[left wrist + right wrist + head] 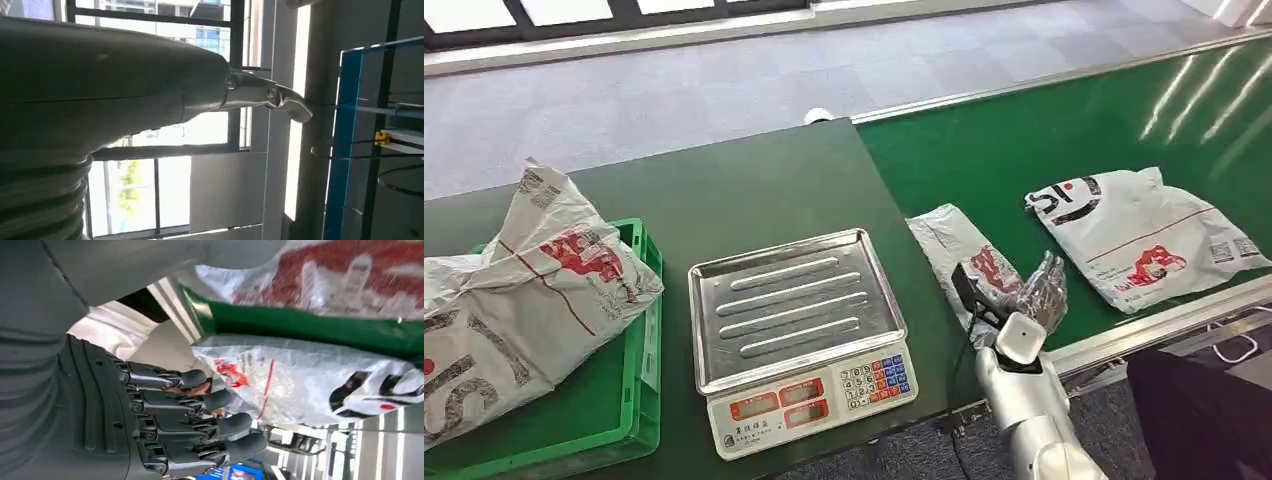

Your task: Moved the parcel from conveyor to table for the left to box.

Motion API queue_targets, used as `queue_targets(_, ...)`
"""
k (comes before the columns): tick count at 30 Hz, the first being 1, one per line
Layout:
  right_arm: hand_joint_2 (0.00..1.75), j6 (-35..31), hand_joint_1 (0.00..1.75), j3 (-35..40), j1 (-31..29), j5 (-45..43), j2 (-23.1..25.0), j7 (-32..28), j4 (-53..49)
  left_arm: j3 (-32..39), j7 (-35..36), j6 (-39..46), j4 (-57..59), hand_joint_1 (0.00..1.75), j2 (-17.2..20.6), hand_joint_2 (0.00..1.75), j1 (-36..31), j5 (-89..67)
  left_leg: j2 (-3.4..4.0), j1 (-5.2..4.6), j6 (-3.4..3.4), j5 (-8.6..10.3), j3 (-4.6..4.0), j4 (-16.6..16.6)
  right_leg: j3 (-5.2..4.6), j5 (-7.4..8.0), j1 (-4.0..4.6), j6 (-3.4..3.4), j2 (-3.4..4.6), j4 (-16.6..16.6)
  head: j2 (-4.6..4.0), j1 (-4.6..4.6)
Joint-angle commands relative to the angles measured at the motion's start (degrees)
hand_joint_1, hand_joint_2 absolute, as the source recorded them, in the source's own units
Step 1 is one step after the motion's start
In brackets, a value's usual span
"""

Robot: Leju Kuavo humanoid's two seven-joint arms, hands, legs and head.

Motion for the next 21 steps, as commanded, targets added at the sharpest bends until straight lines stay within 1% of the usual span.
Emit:
queue_targets(1, 1.75, -1.5, 0.0, -4.4, -6.0, -1.3, -0.4, -6.0, 16.5, -0.3, 0.2, 0.0, 3.0, 0.0, 0.7, 1.75, -2.1, -0.5, -0.01, 0.05, -0.02, 0.05, 0.07, -0.1, 0.08, 0.08, 0.05, -0.06, 0.1, -0.1, 0.02, 0.0)
queue_targets(2, 1.75, -6.1, 0.0, -7.9, -6.7, -6.1, 0.8, -12.2, 17.3, -1.0, 0.2, 0.6, 2.8, 0.0, 1.2, 1.75, -2.1, -0.9, 0.02, 0.01, -0.02, 0.03, 0.09, -0.1, 0.06, 0.04, 0.01, -0.05, 0.08, -0.1, 0.02, 0.0)
queue_targets(4, 1.75, -5.8, 0.0, -9.6, -6.5, -8.9, 0.5, -16.9, 18.6, -2.1, 0.2, 1.6, 2.2, 0.0, 2.2, 1.75, -1.8, -1.8, -0.01, 0.02, -0.02, 0.03, 0.07, -0.1, 0.07, 0.03, 0.02, -0.05, 0.05, -0.1, 0.02, 0.0)
queue_targets(5, 1.75, -5.1, 0.0, -8.3, -7.0, -5.0, -1.1, -14.9, 21.7, -3.8, 0.2, 2.1, 1.8, 0.0, 3.5, 1.75, -2.0, -1.9, -0.05, 0.04, -0.03, 0.06, 0.08, -0.1, 0.09, 0.05, 0.04, -0.06, 0.03, -0.1, 0.02, 0.0)
queue_targets(7, 1.75, -6.6, 0.0, -9.3, -7.1, -5.8, -1.4, -16.7, 22.9, -5.0, 0.2, 3.4, 1.7, 0.0, 4.5, 1.75, -2.3, -2.3, -0.03, 0.06, -0.02, 0.03, 0.05, -0.1, 0.06, 0.04, 0.06, -0.05, 0.04, -0.1, 0.02, 0.0)
queue_targets(8, 1.75, -5.4, 0.0, -9.5, -7.1, -5.8, -1.6, -18.4, 23.9, -6.3, 0.2, 4.6, 1.7, 0.0, 5.6, 1.75, -2.5, -2.3, -0.05, 0.07, -0.03, 0.05, 0.07, -0.1, 0.09, 0.06, 0.07, -0.06, 0.05, -0.1, 0.02, 0.0)
queue_targets(10, 1.75, -3.2, 0.0, -8.9, -6.5, -5.0, -1.2, -19.3, 23.8, -7.4, 0.2, 5.7, 2.0, 0.0, 6.5, 1.75, -3.0, -2.0, -0.13, 0.06, -0.03, 0.07, 0.05, -0.1, 0.08, 0.04, 0.06, -0.06, -0.04, -0.1, 0.0, 0.0)
queue_targets(16, 1.75, -3.2, 0.0, -8.9, -6.5, -5.0, -1.2, -19.3, 23.8, -7.4, 0.2, 5.7, 2.0, 0.0, 6.5, 1.75, -3.0, -2.0, -0.02, 0.03, -0.05, 0.07, 0.08, -0.1, 0.05, 0.07, 0.03, -0.09, 0.11, -0.1, 0.02, -0.02)
queue_targets(17, 1.75, -0.2, 0.0, -8.4, -6.5, -4.4, -1.3, -19.3, 24.5, -7.7, 0.2, 5.6, 2.5, 0.0, 6.8, 1.75, -3.4, -1.9, -0.07, 0.03, -0.05, 0.09, 0.08, -0.2, 0.07, 0.08, 0.04, -0.1, 0.08, -0.2, 0.02, 0.0)
queue_targets(21, 1.75, 5.3, 0.0, -7.5, -5.1, -3.5, -1.3, -20.9, 26.5, -8.8, 0.2, 5.7, 4.3, 0.0, 7.4, 1.75, -5.1, -1.6, -0.14, 0.07, -0.05, 0.13, 0.09, -0.2, 0.13, 0.1, 0.07, -0.11, 0.02, -0.2, 0.02, 0.0)
